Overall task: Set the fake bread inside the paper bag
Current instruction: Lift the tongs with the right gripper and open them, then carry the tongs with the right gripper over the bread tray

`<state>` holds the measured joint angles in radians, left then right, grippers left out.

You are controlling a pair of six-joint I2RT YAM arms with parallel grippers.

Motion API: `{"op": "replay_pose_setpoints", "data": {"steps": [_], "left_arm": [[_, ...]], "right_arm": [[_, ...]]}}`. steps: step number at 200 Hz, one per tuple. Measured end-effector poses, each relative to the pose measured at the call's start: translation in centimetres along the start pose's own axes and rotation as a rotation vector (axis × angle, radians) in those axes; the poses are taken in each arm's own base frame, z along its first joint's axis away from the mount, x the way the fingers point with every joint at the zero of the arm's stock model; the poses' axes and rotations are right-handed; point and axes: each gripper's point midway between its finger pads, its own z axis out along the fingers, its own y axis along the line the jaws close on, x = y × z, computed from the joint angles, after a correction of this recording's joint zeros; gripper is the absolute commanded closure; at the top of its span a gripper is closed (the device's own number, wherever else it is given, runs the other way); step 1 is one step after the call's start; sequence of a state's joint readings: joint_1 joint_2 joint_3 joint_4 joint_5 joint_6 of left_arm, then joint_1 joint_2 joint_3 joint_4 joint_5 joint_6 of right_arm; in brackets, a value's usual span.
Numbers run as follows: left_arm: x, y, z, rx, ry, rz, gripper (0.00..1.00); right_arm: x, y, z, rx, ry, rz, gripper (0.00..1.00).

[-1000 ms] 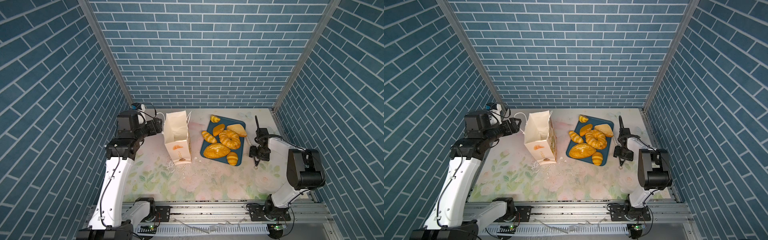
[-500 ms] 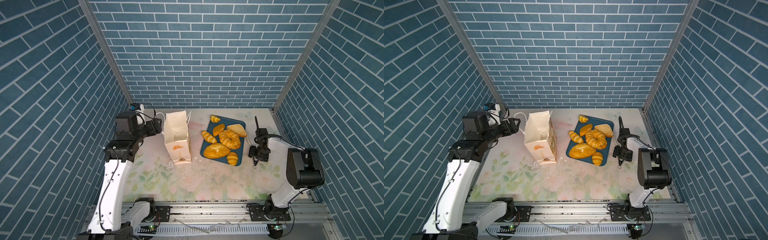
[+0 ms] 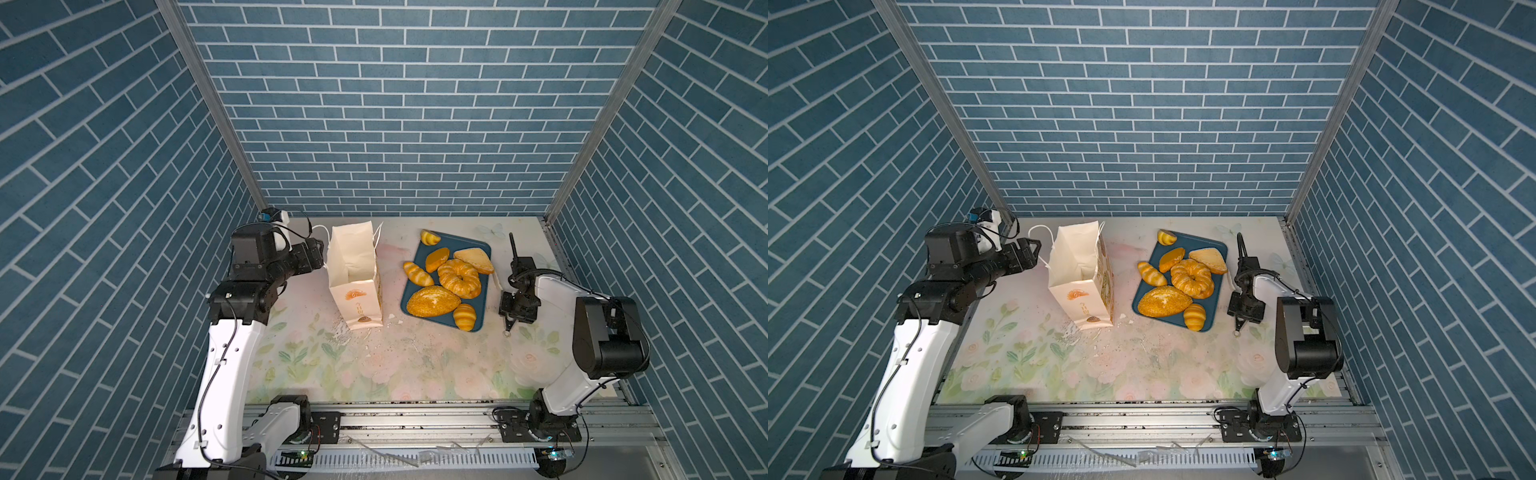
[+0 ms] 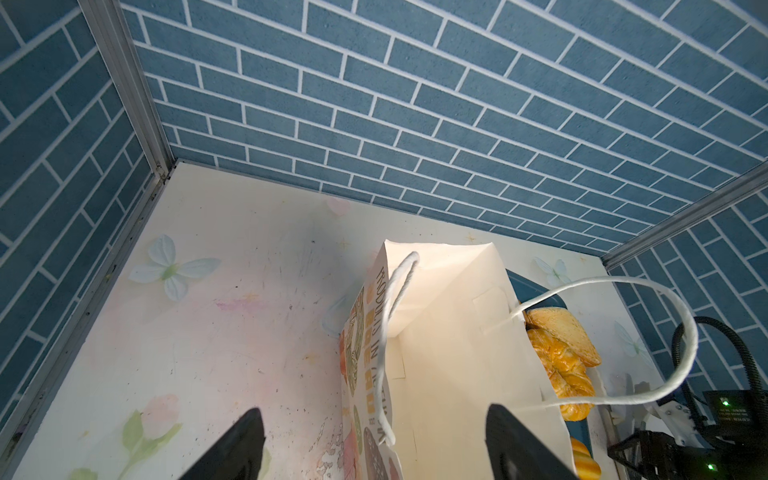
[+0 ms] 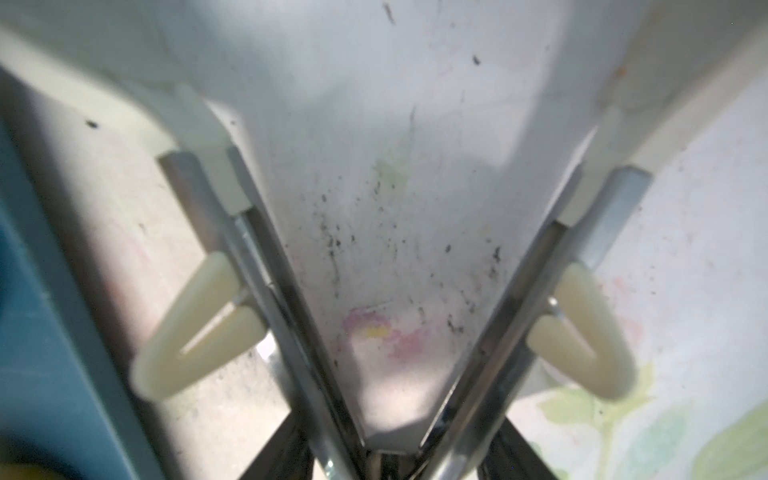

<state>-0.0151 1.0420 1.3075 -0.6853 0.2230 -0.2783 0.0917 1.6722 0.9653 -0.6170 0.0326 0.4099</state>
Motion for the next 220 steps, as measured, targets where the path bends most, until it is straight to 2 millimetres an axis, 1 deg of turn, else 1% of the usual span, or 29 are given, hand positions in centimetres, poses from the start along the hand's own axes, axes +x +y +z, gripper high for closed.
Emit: {"op": "replay_pose_setpoints", "data": {"steps": [17,38,74,131,164,203,220], "left_arm": [[0.1,0.1,0.0,-0.007,0.002,0.0,0.14],[0.1,0.2,0.0,-0.011,0.004,0.0,0.14],[0.2,0.3,0.0,-0.013,0.009,-0.001,0.13],[0.5,0.3,0.0,-0.015,0.02,-0.003,0.13],[0.8,0.4,0.3,-0.02,0.038,-0.007,0.13],[1.0,0.4,0.5,-0.015,0.048,-0.012,0.13],[0.9,0.3,0.5,-0.011,0.047,-0.016,0.13]], "right_arm": [[0.1,-0.1,-0.5,-0.002,-0.016,0.001,0.46],[-0.3,-0.1,-1.9,-0.014,-0.061,0.002,0.46],[-0.7,-0.1,-5.1,-0.03,-0.142,-0.007,0.46],[-1.1,0.1,-10.0,-0.028,-0.21,-0.052,0.46],[-1.0,0.5,-11.7,-0.03,-0.209,-0.082,0.45],[-1.6,1.1,-13.8,-0.029,-0.231,-0.109,0.44],[-1.8,1.3,-14.5,-0.026,-0.241,-0.127,0.44]]}}
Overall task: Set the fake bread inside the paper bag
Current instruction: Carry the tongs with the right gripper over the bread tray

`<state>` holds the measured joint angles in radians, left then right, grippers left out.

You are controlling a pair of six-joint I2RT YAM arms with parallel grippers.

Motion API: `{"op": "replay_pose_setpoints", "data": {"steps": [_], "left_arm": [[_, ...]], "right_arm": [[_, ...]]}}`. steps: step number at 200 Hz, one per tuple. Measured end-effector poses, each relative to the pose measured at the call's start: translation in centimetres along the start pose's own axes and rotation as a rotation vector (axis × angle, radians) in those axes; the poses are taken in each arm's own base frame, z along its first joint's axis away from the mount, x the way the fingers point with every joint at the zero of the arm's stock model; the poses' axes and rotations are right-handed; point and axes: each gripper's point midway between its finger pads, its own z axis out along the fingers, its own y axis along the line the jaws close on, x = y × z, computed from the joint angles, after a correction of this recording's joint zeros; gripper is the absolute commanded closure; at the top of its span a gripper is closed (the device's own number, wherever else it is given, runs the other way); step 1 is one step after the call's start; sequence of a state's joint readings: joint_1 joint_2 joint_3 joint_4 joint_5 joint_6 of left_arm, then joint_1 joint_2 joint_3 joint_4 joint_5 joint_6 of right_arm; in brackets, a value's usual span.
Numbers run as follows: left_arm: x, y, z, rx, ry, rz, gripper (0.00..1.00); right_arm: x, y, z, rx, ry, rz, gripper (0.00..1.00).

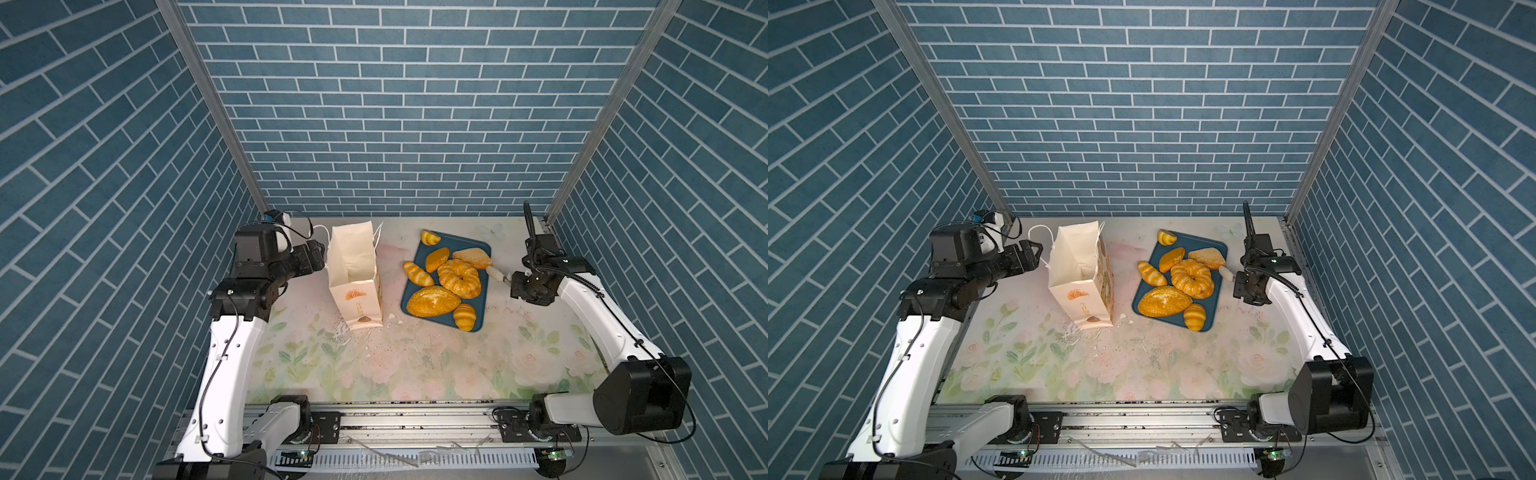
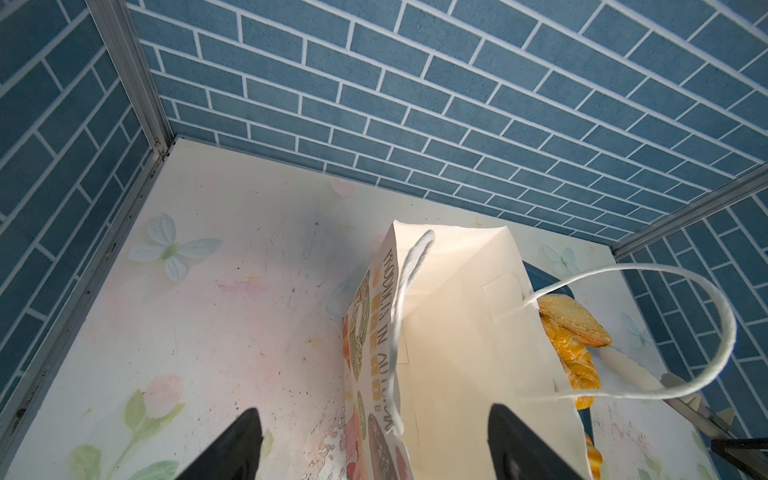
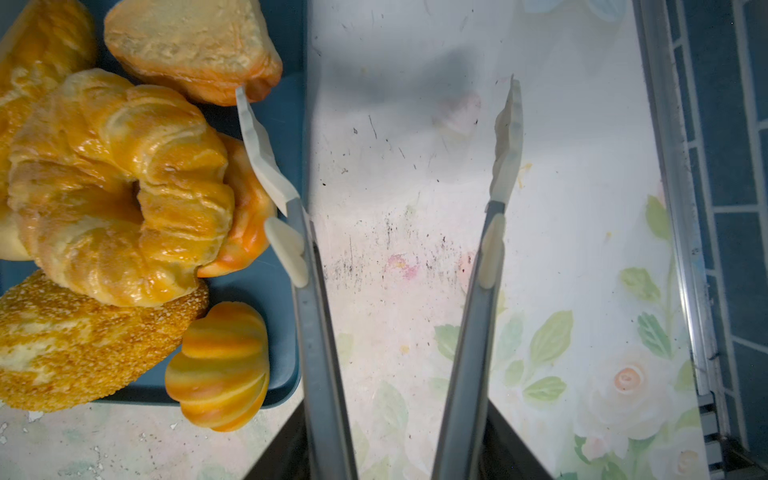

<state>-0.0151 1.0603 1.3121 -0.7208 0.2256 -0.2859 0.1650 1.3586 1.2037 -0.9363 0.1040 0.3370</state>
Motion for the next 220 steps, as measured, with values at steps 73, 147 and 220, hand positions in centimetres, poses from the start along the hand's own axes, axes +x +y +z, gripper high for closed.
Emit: {"op": "replay_pose_setpoints", "data": {"steps": [73,147,220], "left_arm": [[0.1,-0.2,0.0,0.013,0.004,-0.015,0.13],[0.1,-0.4,-0.1,0.024,0.007,-0.016,0.13],[0.3,0.1,-1.1,-0.01,-0.004,-0.007,0.13]], "right_arm": [[-0.6,-0.7,-3.1,0.044,-0.023,-0.05,0.45],[-3.4,0.8,-9.2,-0.029,-0.182,-0.139,0.48],[-5.9,7.0,-8.5,-0.135,-0.189,-0.328,0.49]]}}
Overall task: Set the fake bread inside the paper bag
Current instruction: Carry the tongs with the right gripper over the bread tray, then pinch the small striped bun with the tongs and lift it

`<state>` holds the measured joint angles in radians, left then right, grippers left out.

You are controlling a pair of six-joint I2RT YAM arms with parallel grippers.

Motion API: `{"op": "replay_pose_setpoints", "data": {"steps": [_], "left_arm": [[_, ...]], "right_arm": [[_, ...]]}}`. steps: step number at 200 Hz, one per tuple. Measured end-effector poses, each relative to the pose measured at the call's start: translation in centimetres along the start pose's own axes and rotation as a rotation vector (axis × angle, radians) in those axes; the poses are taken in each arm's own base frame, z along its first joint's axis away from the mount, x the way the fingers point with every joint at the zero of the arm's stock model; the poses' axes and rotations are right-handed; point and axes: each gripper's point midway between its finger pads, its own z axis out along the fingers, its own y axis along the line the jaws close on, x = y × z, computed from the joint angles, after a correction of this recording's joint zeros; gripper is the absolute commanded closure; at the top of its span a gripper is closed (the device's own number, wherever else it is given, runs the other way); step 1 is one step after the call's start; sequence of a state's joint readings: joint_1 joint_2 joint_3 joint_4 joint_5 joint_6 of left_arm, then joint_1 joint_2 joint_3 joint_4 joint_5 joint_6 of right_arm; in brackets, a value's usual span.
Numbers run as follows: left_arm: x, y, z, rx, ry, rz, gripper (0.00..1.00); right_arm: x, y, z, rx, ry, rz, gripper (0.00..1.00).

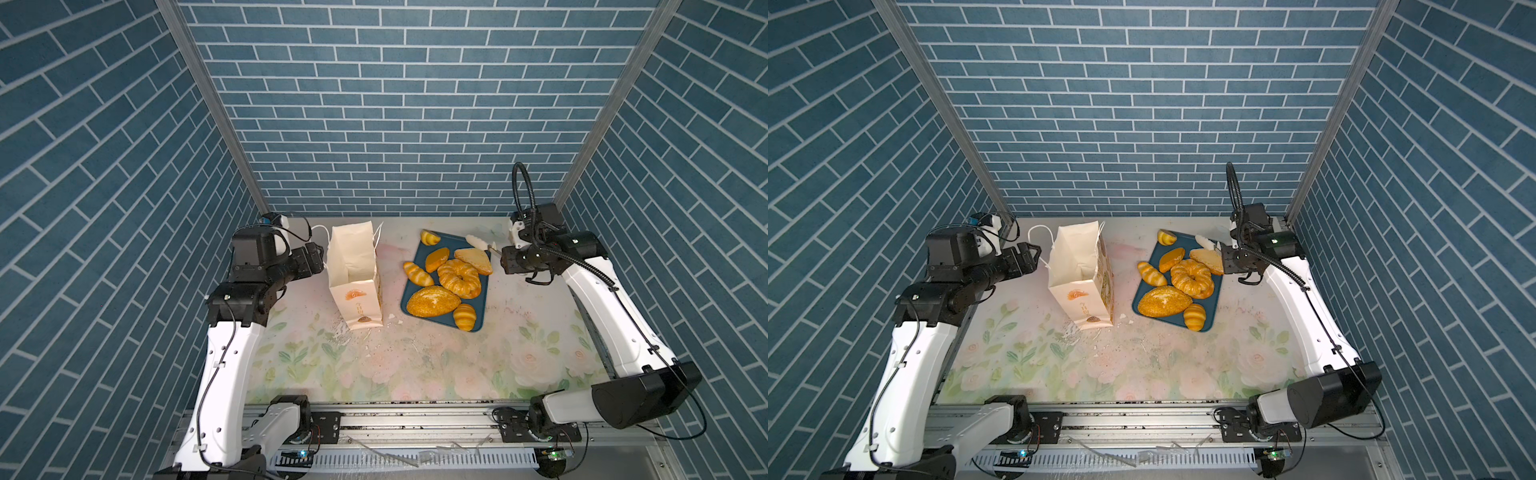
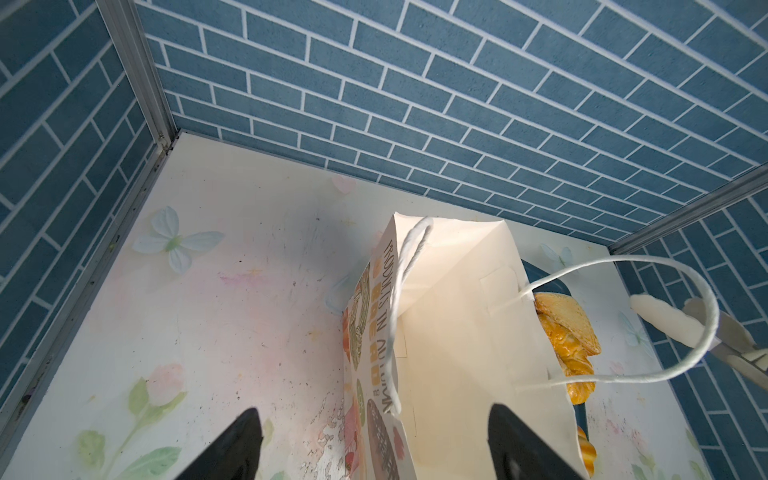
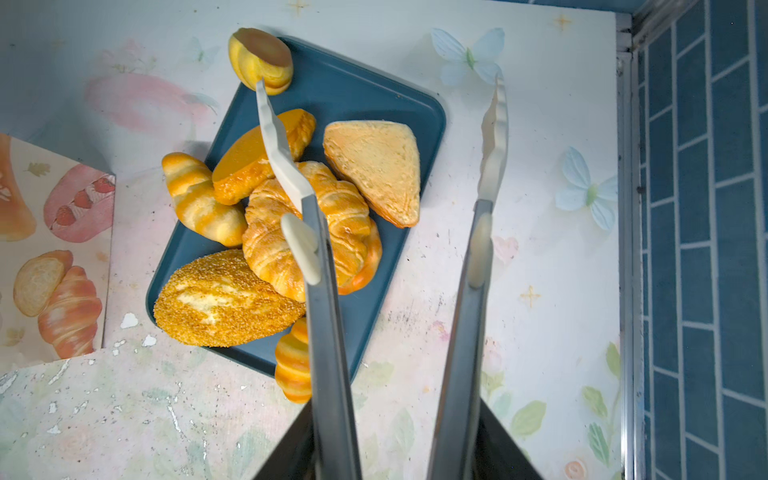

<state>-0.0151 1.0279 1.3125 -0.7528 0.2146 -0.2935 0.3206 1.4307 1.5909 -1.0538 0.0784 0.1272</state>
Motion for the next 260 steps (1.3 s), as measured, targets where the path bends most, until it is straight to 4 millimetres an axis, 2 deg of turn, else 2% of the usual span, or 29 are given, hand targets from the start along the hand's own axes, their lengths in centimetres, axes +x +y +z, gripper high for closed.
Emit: {"op": "replay_pose_setpoints", "data": {"steps": [44,76,134,174,260], "left_arm": [[-0.1,0.5,-0.7,-0.03,-0.016,0.011,0.13],[-0.6,0.7,-1.6,-0.052,-0.049,0.024,0.12],[-1.1,1.2,-1.0,-0.082,-0.055,0.025,0.1],[-2.3,0.9,-0.5,-0.077,-0.077,0.028,0.1],[-3.0,0.8,0.9,-0.065,-0.082,0.023,0.1]], "right_arm": [[-2.9,2.7,1.7,-0.049,-0.024,-0.082,0.49],[-4.8,4.2,3.6,-0.074,-0.025,-0.124,0.49],[-8.0,5.9,7.5,-0.096,-0.023,-0.166,0.49],[-9.3,6.7,9.4,-0.107,-0.024,-0.18,0.49],[-11.1,8.0,12.5,-0.125,-0.028,-0.216,0.5]]}}
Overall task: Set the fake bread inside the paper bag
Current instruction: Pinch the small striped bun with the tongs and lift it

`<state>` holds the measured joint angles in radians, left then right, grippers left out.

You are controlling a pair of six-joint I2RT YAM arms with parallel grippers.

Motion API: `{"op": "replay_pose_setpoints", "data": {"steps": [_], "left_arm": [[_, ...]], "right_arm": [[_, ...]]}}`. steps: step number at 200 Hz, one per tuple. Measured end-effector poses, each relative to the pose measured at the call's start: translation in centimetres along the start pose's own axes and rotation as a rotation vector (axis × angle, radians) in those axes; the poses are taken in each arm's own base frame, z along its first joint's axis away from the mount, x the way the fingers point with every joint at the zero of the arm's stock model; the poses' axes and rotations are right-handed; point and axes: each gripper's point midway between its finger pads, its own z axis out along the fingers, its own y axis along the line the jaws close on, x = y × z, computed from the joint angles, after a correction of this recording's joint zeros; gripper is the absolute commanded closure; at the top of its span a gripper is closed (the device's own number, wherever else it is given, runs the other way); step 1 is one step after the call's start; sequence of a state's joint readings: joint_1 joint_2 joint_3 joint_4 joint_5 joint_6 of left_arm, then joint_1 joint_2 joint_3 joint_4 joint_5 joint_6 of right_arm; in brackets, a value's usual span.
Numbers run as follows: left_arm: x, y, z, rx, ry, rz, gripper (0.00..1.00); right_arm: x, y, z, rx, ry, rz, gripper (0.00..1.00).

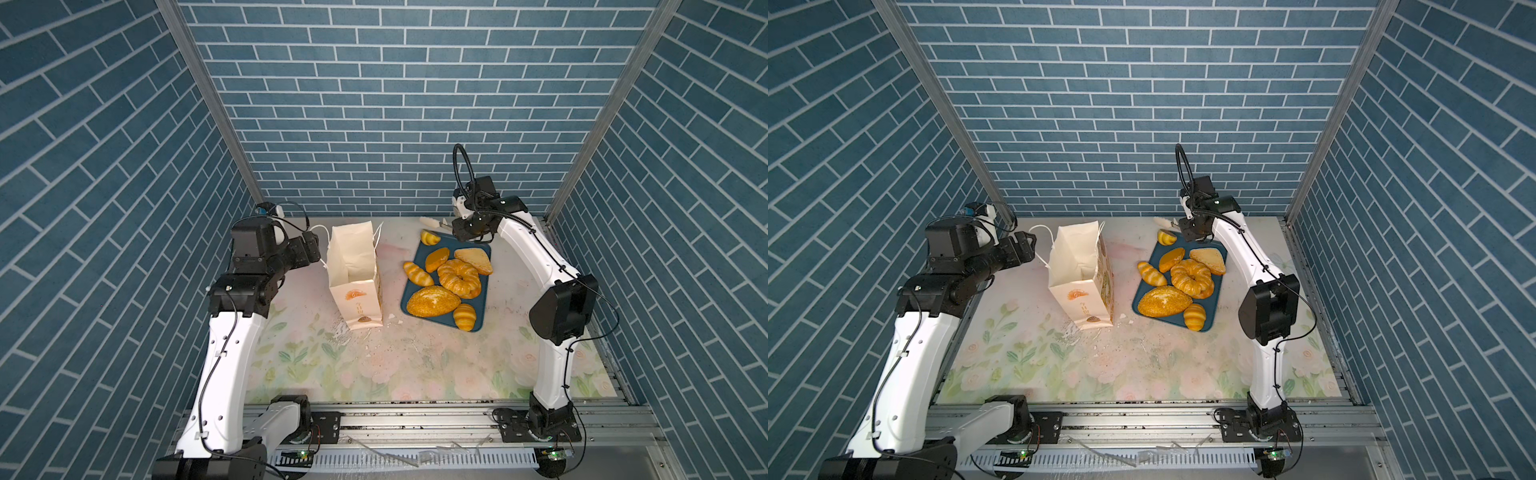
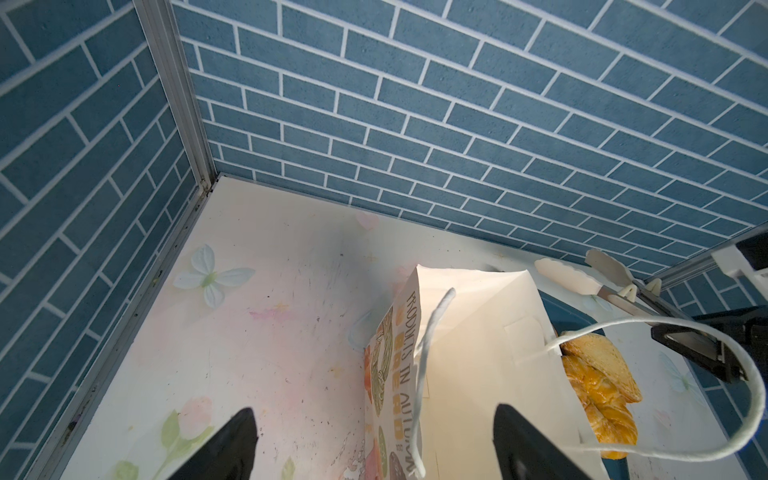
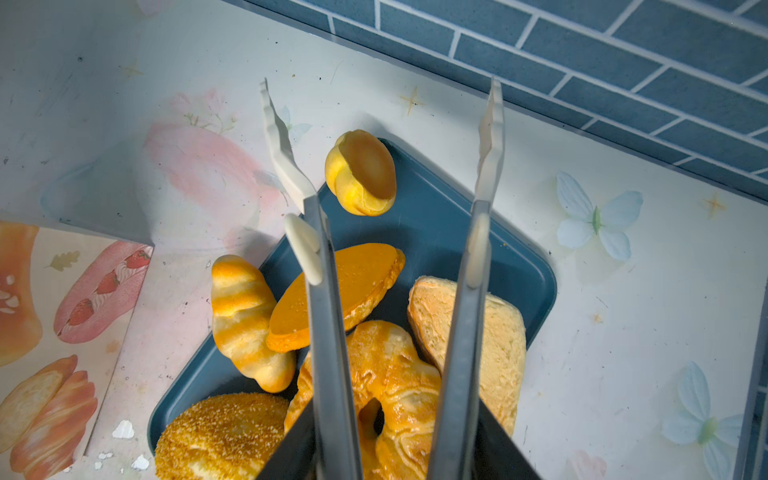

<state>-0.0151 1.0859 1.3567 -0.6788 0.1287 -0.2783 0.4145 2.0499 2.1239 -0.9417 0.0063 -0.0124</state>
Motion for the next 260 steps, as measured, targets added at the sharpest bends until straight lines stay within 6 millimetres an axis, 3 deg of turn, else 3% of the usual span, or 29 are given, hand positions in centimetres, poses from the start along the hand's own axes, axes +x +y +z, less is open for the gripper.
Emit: {"op": "replay_pose_setpoints", "data": {"steps": [37,148,260], "left_arm": [[-0.3,-0.2,0.3,0.01,-0.008,-0.001,0.1],[0.1,-0.3,1.4,0.02,0.02,-0.007,0.1],[0.4,-0.6,1.4,0.026,0.031,-0.019,0.1]], "right_arm": [[-0.7,0.0,1.6,-0.002,0.002,-0.015,0.5],[2.9,1.1,7.9,-0.029,0.144,-0.031,0.52],[4.2,1.9,9.7,-0.023,0.18,-0.053,0.68]]}}
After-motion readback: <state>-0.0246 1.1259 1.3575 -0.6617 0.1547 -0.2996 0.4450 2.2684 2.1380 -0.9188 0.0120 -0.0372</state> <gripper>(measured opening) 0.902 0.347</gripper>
